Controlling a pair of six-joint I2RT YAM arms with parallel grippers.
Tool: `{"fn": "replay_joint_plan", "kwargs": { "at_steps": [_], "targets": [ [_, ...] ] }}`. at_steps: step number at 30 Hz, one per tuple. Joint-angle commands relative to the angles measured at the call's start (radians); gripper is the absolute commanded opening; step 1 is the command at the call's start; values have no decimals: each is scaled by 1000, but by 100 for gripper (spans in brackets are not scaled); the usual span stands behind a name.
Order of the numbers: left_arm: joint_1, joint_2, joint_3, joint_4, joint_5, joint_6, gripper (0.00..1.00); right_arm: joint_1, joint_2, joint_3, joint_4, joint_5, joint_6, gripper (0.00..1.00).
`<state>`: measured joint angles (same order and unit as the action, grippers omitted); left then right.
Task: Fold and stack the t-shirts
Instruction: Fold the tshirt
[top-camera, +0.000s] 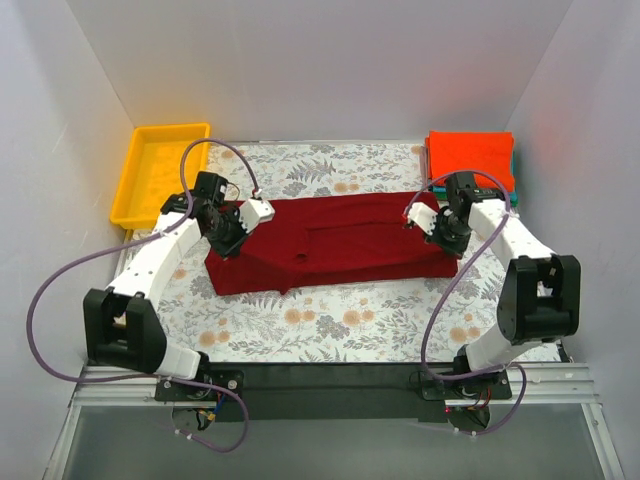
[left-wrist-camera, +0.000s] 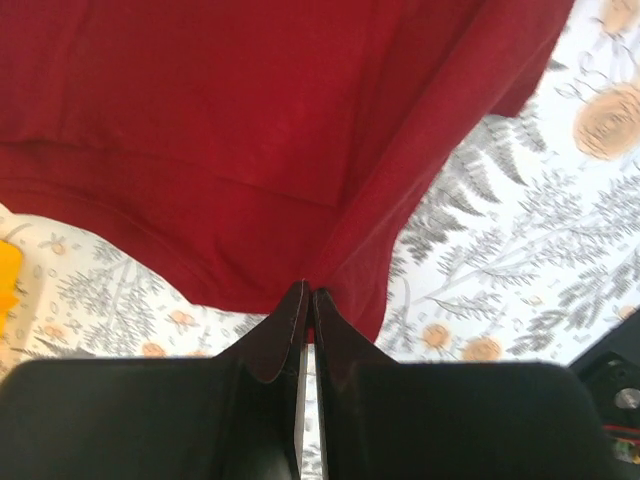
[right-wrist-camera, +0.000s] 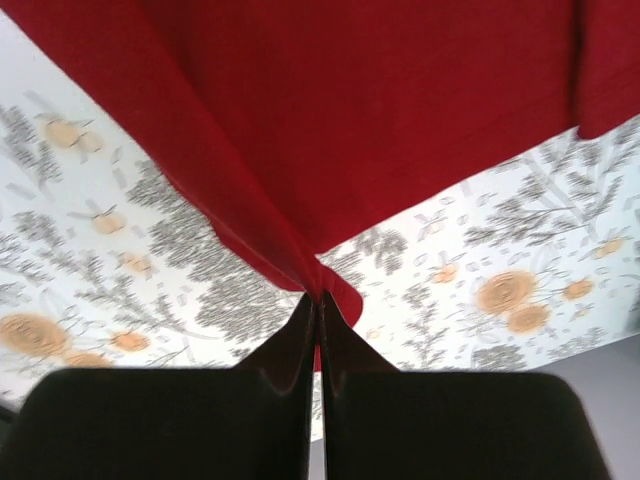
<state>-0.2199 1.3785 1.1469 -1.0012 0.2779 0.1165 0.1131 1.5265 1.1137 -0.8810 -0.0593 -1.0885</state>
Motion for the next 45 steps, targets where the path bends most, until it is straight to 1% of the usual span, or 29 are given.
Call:
{"fn": "replay_joint_plan", "kwargs": {
  "at_steps": [1,7,11,17,29,39,43,44,45],
  "targets": [
    [34,83,100,52,43,34,0,-10,72,118,-29,1,-60,1],
    [76,197,204,76,50,55,0,-13,219,248,-29,15,-71,1],
    [85,276,238,96,50,54,0,-15,305,311,-29,12,-73,1],
    [90,344,280,128,53,46,0,-20,389,379,-26,12,-70,1],
    [102,427,303,168,33,48,0,-27,480,451,-26,12,-62,1],
    [109,450,341,159,38,49,0,-29,503,477,-26,10,-62,1],
    [109,464,327,174,24,52,0,-29,526,492,-26,9,-53,1],
    [109,470,318,177,14,46,0,-29,532,506,-24,9,-48,8],
    [111,475,317,185,11,40,0,-29,538,517,-24,7,-36,17]
  ]
}}
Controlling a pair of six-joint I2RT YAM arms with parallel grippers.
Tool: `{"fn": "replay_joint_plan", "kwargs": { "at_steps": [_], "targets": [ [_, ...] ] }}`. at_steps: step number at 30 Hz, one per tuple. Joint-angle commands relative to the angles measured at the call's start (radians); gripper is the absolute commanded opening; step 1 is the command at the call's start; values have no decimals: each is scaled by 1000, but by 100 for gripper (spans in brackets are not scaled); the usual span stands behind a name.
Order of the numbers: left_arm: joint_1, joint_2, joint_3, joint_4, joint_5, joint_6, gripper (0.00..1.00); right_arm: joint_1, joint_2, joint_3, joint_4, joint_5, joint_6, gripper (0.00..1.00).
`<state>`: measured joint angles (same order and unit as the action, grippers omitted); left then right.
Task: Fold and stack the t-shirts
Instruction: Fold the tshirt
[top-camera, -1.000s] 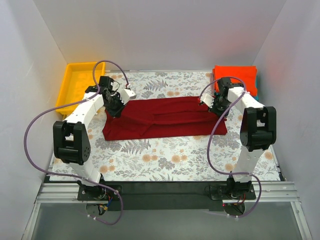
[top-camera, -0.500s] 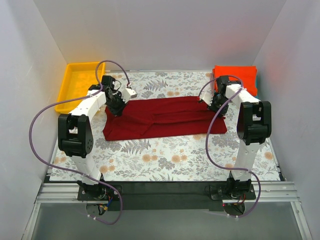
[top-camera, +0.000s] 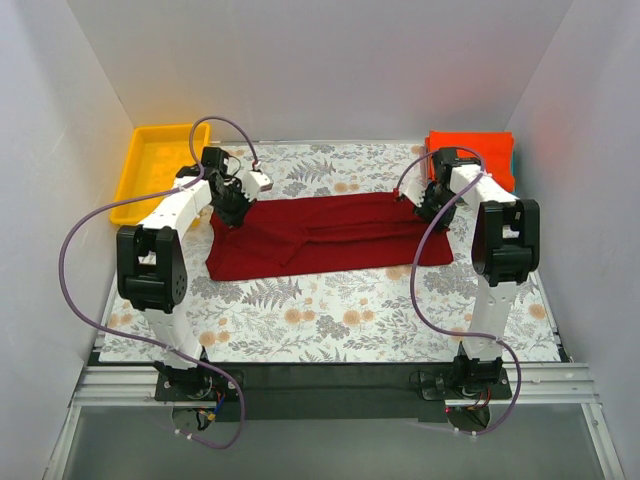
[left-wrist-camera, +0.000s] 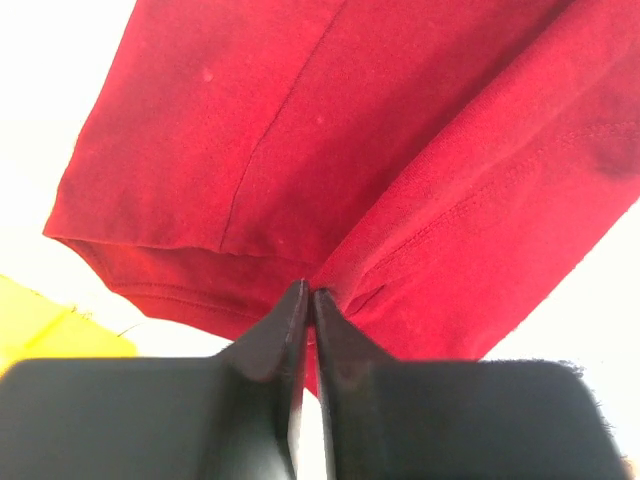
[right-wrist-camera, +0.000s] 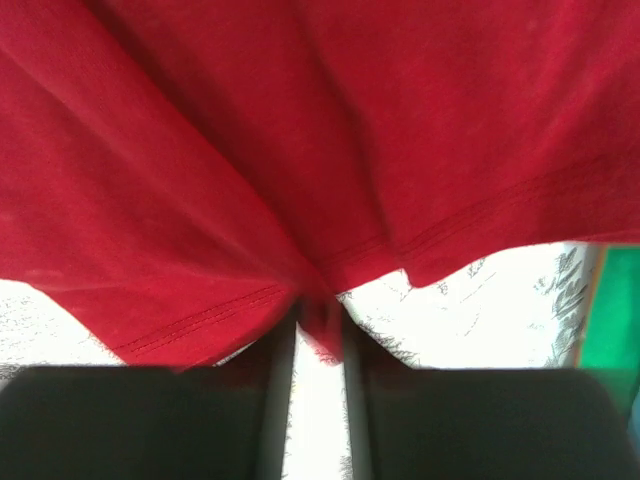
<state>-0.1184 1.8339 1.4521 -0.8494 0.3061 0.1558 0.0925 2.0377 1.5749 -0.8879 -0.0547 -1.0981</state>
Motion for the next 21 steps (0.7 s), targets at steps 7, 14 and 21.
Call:
{"fn": "replay_joint_plan", "kwargs": {
  "at_steps": [7,14,21],
  "targets": [
    [149,7,68,-37,132,-145,31,-82,-23,161,-49,-74,118,54],
    [279,-156,-151,-57,242,-237,48,-195,-53,159,-206,-252,268,60],
    [287,-283,-400,47,225,-314,51,-215,-56,-9,-220,-343,375,59]
  ]
}}
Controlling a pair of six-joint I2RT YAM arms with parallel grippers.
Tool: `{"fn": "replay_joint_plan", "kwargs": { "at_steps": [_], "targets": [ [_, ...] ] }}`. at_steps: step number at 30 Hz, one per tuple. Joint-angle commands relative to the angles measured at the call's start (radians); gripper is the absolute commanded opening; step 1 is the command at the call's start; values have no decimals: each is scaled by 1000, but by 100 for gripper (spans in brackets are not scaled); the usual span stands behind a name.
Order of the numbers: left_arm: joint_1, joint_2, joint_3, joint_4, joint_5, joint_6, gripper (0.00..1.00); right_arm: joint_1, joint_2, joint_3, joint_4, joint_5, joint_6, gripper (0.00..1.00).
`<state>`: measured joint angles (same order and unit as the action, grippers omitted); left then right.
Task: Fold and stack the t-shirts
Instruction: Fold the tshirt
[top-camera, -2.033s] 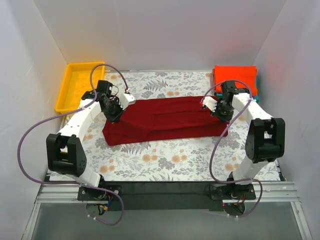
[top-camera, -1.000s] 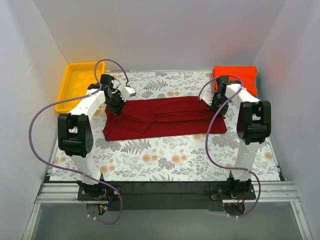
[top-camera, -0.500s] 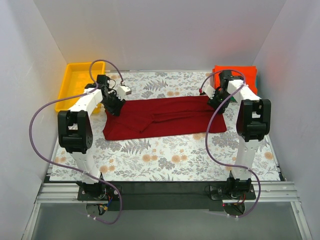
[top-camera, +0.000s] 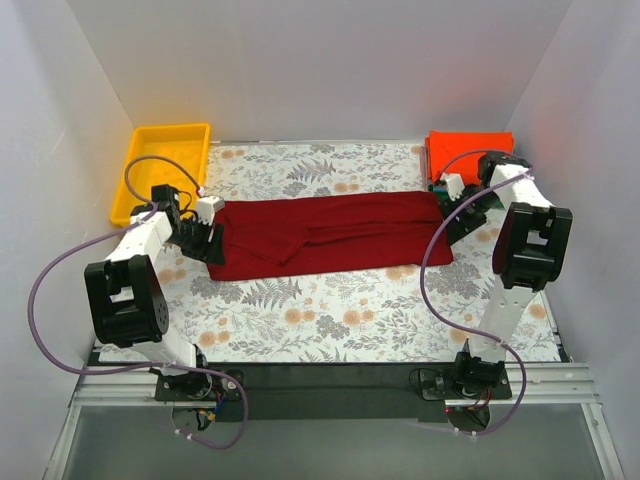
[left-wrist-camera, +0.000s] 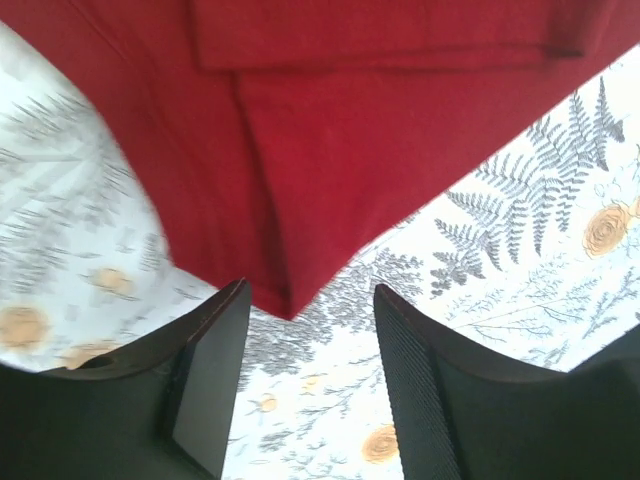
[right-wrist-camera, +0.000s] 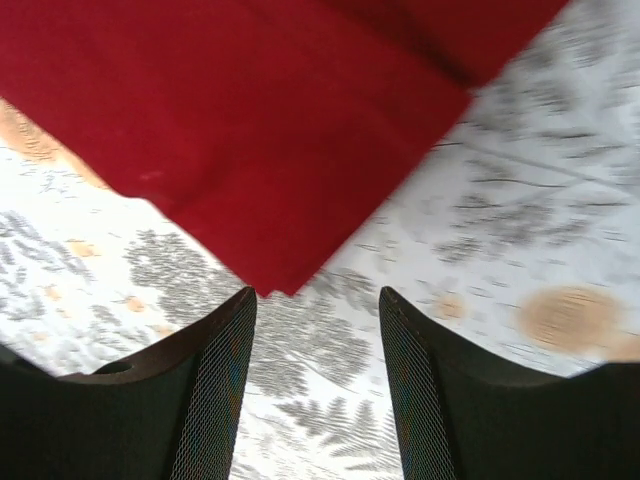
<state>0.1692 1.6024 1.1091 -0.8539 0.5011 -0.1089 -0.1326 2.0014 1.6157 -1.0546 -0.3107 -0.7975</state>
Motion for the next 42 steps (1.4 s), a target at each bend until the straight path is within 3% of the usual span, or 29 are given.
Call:
{"fn": "replay_joint_plan", "kwargs": {
  "at_steps": [1,18,22,24,25,27,28,32,42],
  "targets": [
    [0,-62,-69,64,22,-58,52,1,-7,-57,-48,-90,93,59],
    [1,-9,-166,154,-45,-60,55,-36,45,-184,36,-93,164,60],
    [3,2,-193,174,-45,-64,53,-39,43,-208,45,-113,167,53],
    [1,10,-206,182,-45,-64,49,-39,43,-209,44,-120,167,46],
    [1,16,-209,185,-52,-63,43,-38,43,-209,42,-120,164,34],
    [1,27,-210,182,-61,-55,36,-39,42,-200,39,-107,161,21],
    [1,42,-203,167,-71,-43,19,-41,39,-186,35,-75,155,2],
    [1,30,-187,121,-88,-14,0,-42,27,-178,25,-22,133,1],
    [4,-85,-255,-56,-173,141,0,-50,-92,-342,1,104,-2,1]
  ]
}}
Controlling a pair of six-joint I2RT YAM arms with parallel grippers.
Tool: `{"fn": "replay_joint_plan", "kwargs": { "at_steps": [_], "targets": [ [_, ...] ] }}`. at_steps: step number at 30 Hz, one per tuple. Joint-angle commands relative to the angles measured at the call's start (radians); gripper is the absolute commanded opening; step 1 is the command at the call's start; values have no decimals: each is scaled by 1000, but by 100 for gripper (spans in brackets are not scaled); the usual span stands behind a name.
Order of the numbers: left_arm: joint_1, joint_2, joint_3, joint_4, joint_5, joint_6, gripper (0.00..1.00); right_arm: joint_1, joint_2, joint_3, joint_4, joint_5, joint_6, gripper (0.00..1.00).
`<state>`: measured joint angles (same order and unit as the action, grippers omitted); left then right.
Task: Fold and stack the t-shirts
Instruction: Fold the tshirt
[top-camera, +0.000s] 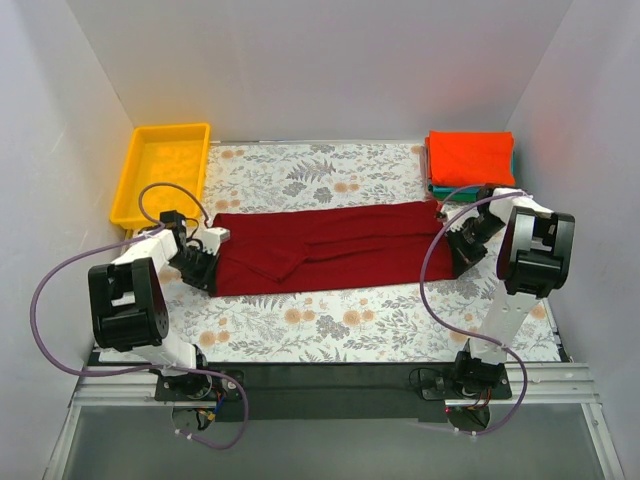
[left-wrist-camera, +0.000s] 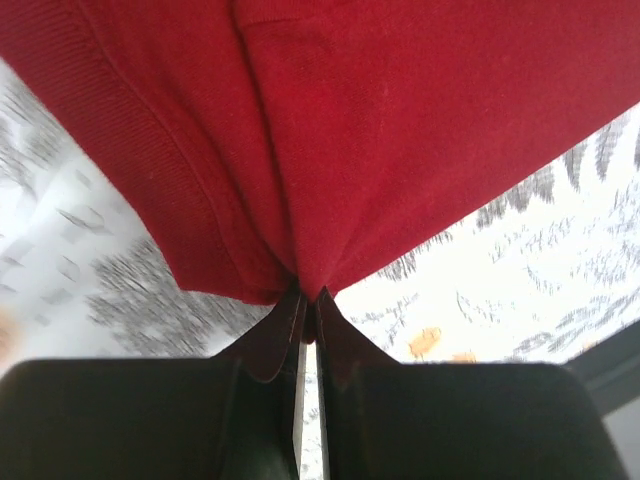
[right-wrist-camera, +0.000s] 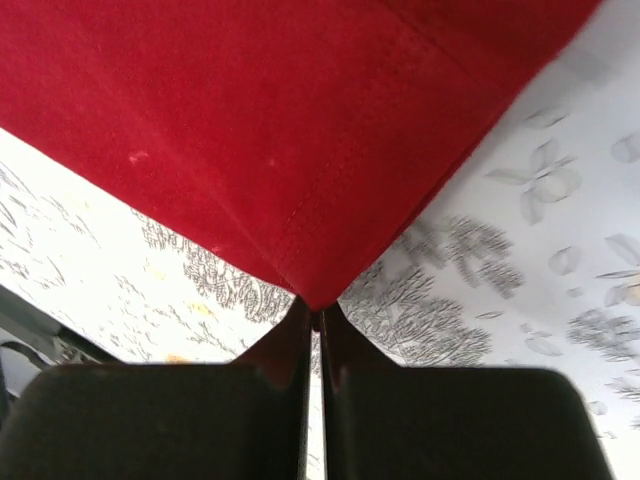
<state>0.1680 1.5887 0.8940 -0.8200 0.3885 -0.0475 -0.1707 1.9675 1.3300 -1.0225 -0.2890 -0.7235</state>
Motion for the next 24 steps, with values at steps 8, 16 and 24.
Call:
{"fn": "replay_joint_plan", "kwargs": {
  "at_steps": [8,16,24],
  "targets": [
    [5,-179,-29,-175,24,100,29,-3,-146,-45,-100,-14,-113,66],
    [5,-158,249,-191,239,-99,36,193,-253,211,-140,-219,-5,50],
    [7,-50,226,-51,276,-336,34,534,-294,146,241,-424,306,48]
  ]
}}
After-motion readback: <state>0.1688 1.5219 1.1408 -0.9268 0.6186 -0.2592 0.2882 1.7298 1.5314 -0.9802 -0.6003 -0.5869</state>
